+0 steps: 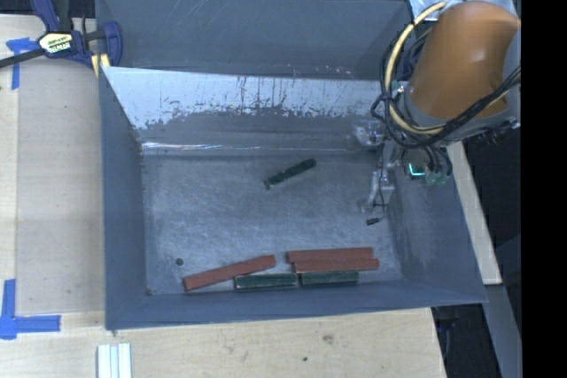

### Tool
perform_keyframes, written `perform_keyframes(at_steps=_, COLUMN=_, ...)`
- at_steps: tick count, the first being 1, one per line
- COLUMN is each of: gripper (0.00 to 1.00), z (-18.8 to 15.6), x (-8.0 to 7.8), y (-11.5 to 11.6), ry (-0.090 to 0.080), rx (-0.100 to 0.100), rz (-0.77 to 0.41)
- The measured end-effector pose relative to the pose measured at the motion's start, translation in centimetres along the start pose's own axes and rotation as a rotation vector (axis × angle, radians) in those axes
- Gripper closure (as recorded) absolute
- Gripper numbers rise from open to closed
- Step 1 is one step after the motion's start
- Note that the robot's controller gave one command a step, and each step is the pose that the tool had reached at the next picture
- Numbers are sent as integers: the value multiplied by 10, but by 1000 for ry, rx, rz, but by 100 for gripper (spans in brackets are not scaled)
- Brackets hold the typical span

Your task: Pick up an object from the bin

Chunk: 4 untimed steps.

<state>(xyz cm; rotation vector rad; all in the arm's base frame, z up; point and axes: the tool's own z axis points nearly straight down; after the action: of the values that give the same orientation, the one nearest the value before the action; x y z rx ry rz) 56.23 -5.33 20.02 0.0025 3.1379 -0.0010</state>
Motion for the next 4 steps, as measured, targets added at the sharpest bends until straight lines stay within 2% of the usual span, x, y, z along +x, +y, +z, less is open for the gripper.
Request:
perform_keyframes(at_steps=1, gripper=0, z=0, x=0, y=0, ry=0, rx=0, rz=-1)
perform_keyframes(at_steps=2, gripper=0, z=47, x=21, y=37, ry=-4, rx=1, rz=-72)
perform_keyframes(at_steps=3, gripper=0, z=72, x=38, y=48, ry=5, rx=-4, rz=-80)
perform_keyframes(at_steps=4, gripper=0, z=93, x=45, y=98, ry=1, rx=-2, rz=-179)
